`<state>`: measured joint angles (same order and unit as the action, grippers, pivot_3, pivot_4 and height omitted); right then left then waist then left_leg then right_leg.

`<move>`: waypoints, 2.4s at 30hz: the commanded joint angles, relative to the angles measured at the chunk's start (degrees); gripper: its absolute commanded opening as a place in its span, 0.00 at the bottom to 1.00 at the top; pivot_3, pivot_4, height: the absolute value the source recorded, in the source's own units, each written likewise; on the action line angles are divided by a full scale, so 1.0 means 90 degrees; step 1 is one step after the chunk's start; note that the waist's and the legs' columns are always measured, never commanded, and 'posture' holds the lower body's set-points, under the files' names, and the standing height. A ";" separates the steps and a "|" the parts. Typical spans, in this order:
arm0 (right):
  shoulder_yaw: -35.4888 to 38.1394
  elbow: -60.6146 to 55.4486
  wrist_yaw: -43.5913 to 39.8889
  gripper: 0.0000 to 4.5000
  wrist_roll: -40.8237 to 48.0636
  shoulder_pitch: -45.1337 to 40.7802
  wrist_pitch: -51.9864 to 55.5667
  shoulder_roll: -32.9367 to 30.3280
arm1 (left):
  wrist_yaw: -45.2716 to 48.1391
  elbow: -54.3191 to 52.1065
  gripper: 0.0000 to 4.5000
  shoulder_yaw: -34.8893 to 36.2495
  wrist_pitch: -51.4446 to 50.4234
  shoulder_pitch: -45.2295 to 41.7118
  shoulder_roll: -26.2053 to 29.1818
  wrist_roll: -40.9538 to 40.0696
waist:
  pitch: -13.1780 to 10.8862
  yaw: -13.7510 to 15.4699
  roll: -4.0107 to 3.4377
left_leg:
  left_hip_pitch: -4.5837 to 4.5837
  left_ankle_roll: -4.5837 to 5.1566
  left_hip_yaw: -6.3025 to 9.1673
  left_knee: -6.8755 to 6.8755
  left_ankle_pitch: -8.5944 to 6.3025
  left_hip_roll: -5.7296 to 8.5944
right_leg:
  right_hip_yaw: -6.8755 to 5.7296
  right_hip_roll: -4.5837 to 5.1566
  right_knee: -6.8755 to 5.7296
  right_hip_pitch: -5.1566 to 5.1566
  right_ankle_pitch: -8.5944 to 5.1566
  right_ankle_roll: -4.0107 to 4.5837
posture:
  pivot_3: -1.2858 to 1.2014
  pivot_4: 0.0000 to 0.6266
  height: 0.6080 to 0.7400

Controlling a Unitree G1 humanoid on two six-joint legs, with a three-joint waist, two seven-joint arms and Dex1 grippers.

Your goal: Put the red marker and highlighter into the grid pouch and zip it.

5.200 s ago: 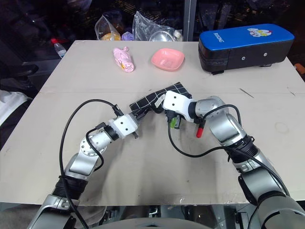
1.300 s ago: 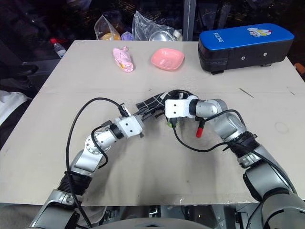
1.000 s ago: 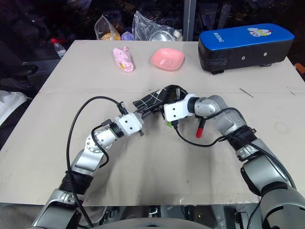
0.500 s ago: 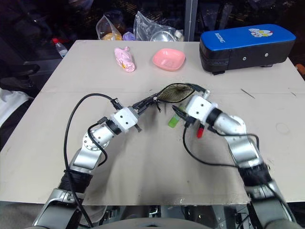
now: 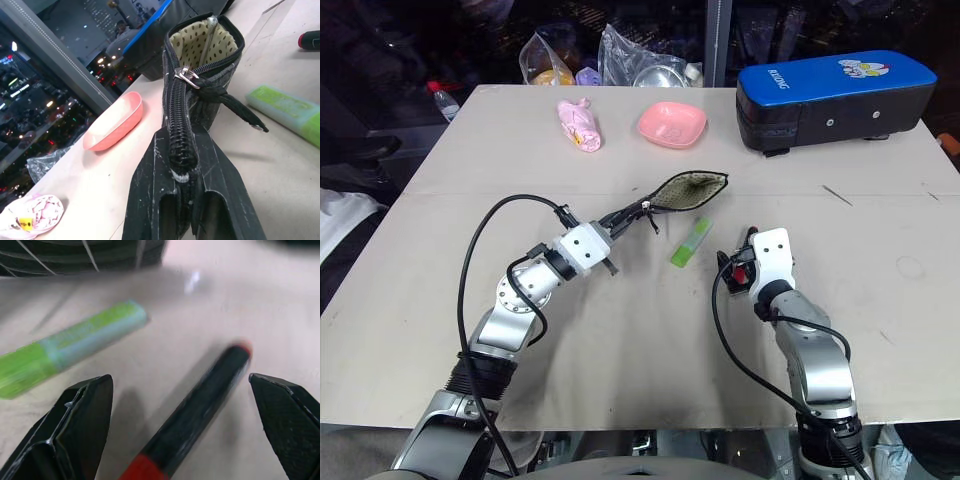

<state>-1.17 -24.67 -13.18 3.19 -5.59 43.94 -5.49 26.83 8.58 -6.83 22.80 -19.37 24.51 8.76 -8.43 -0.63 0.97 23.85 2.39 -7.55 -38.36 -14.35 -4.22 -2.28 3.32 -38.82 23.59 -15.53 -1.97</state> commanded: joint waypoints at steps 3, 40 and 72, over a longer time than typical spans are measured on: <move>-0.0033 -0.0454 0.0244 0.67 0.0068 0.0035 0.0996 -0.0061 | -0.0080 -0.0056 0.00 0.0087 0.0152 -0.0107 0.0014 -0.0077 | 0.0003 0.0004 0.0003 | 0.0000 0.0000 0.0003 0.0000 0.0000 0.0000 | -0.0001 0.0001 0.0001 -0.0001 0.0000 0.0000 | 0.52 0.24 1.00; -0.1878 0.2407 -0.3700 0.08 -0.2009 -0.3621 -0.5419 -0.4280 | 0.0050 -0.0031 0.00 -0.0286 0.0513 -0.0383 0.0108 0.0248 | -0.0006 0.0006 -0.0003 | -0.0001 -0.0001 -0.0008 -0.0002 0.0001 -0.0001 | 0.0014 -0.0018 0.0009 0.0003 0.0000 0.0000 | 0.52 0.24 1.00; -0.0628 0.0958 -0.3850 0.98 -0.0735 -0.3894 -0.2438 -0.2585 | 0.0015 0.0141 0.00 0.0066 -0.0046 -0.0565 -0.0095 -0.0365 | -0.0007 0.0008 -0.0007 | -0.0001 -0.0007 -0.0021 -0.0004 0.0005 -0.0009 | 0.0011 -0.0017 -0.0003 0.0005 0.0001 0.0002 | 0.52 0.24 1.00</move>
<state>-9.44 -11.55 -49.44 -6.15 -41.49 15.41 -29.74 27.71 10.18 -8.44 22.93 -23.42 23.87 7.28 -8.50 -0.56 0.91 23.83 2.32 -7.68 -38.41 -14.31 -4.30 -2.17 3.16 -38.87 23.63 -15.53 -1.95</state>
